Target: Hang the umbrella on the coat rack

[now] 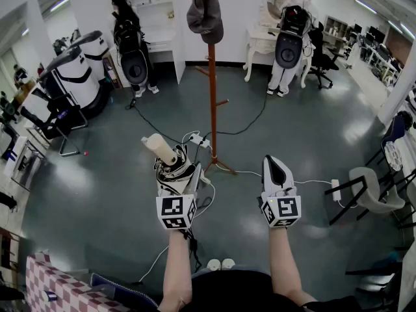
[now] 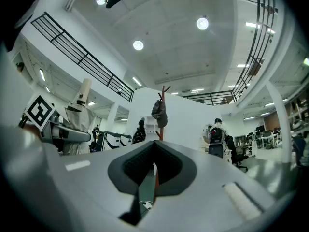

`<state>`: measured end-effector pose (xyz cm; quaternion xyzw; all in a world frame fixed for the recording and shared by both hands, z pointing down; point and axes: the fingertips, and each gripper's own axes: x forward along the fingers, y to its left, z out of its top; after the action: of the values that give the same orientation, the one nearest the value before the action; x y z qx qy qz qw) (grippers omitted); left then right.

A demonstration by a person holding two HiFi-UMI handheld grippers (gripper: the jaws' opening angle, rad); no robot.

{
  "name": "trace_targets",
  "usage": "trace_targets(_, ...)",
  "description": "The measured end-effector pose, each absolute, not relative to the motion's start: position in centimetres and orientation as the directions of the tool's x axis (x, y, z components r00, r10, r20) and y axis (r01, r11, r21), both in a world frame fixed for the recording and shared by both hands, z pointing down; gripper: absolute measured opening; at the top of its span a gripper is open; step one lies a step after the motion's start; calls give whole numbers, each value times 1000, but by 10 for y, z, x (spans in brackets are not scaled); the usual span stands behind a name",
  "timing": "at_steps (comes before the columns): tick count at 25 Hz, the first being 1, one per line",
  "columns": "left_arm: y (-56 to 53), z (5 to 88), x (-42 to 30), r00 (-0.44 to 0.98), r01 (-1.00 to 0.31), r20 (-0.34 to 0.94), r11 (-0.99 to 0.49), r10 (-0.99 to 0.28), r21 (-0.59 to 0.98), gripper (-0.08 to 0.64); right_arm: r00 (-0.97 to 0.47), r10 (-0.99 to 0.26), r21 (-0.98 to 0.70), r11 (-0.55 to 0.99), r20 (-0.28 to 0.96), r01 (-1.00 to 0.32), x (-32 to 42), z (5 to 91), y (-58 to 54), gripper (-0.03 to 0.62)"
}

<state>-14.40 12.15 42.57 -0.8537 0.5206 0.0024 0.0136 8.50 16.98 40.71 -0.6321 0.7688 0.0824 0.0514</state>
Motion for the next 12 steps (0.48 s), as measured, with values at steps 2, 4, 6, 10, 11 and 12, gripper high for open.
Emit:
trace_targets(2,121,427,-145,457,-889,-17,-457,-889,-18,316,-199,-963,64,190,-183,-980,84,407,170,-2)
trace_targets(4,121,428,-145,456,-890,-13,-456,-890,-24,316,-203,-962,67,194,-183,-979,83,407,170,-2)
trace_targets(6,122,430,-144,456,-890,-8,-456,-890,-33,316,-207,-961,71,197,-182,-978,82,407,170,-2)
trace_targets(10,124,430,-144,459,-888,-8,-459,-888,-18,316,-204,-963,72,194,-178,-978,83,405,172,-1)
trace_targets(11,124,430,-144,458,-889,-8,-458,-889,-16,316,-201,-964,74,190,-177,-979,83,406,172,-1)
trace_targets(12,124,430,-145,457,-889,-8,-457,-889,-18,316,-199,-964,76,188,-176,-979,84,406,172,-1)
